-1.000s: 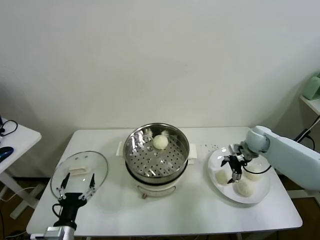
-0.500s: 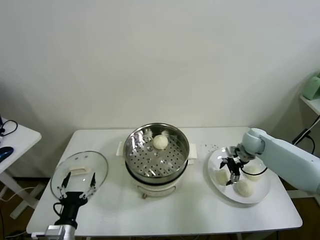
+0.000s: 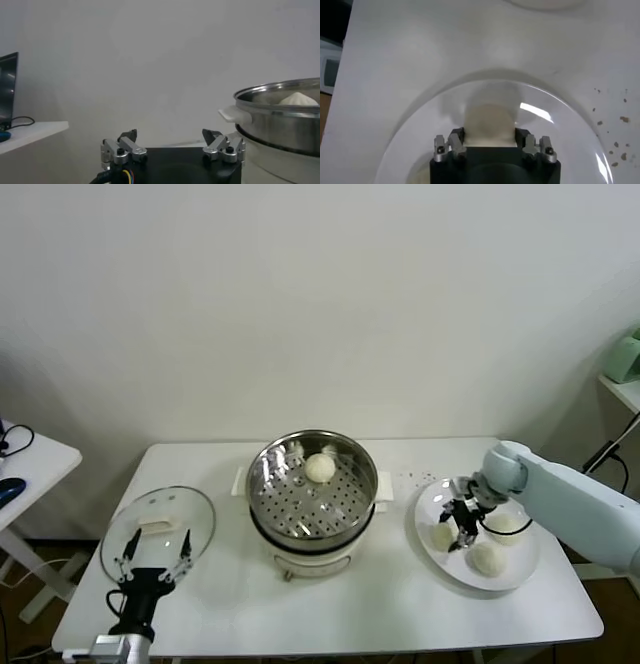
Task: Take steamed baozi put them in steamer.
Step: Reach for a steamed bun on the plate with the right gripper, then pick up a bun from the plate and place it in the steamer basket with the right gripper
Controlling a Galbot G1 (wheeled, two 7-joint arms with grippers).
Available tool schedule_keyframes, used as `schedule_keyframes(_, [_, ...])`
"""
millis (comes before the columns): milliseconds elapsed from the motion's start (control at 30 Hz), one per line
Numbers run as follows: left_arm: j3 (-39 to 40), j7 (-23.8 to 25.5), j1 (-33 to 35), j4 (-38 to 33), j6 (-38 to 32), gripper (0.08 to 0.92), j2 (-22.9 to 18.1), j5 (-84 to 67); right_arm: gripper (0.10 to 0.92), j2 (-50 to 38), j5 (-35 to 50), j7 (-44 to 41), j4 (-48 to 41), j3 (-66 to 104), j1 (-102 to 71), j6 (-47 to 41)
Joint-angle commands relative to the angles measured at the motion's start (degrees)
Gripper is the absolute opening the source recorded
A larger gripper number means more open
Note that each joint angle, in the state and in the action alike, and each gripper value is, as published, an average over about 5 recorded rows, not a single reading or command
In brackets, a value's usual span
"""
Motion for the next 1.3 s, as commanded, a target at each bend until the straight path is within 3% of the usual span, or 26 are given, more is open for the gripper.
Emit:
schedule_keyframes(33, [-0.2,0.0,0.1,-0.2,0.0,0.823,0.1,-0.1,0.652,-1.3,5.1,-0.2,0.5,-1.2,4.0,-0.5])
schedule_keyframes(367, [0.2,0.1,0.1,-0.5,0.1,0.823,0.3,0.1,0.653,-1.6,23.6,-1.6,0.2,-14.8,27.8,-3.4])
schedule_keyframes(733, [1.1,0.1,-0.1,-1.2,0.4,0.823,1.0,0.4,0.653,12.3,45.4,-2.1,-3.9,-27.9,47.7,-6.8])
schedule_keyframes(1000, [1.9,0.2,-0.2,-2.2,1.0,0.823,1.5,0.6,0.653,25.9,47.9,-0.8,-6.7,-26.2,44.6,-8.8])
schedule_keyframes(1300, [1.4,0.2,1.1,-4.7,1.4,0.823,1.1,-0.5,0.653,36.5,45.1,0.4,-11.5,-24.1,34.9,-9.6])
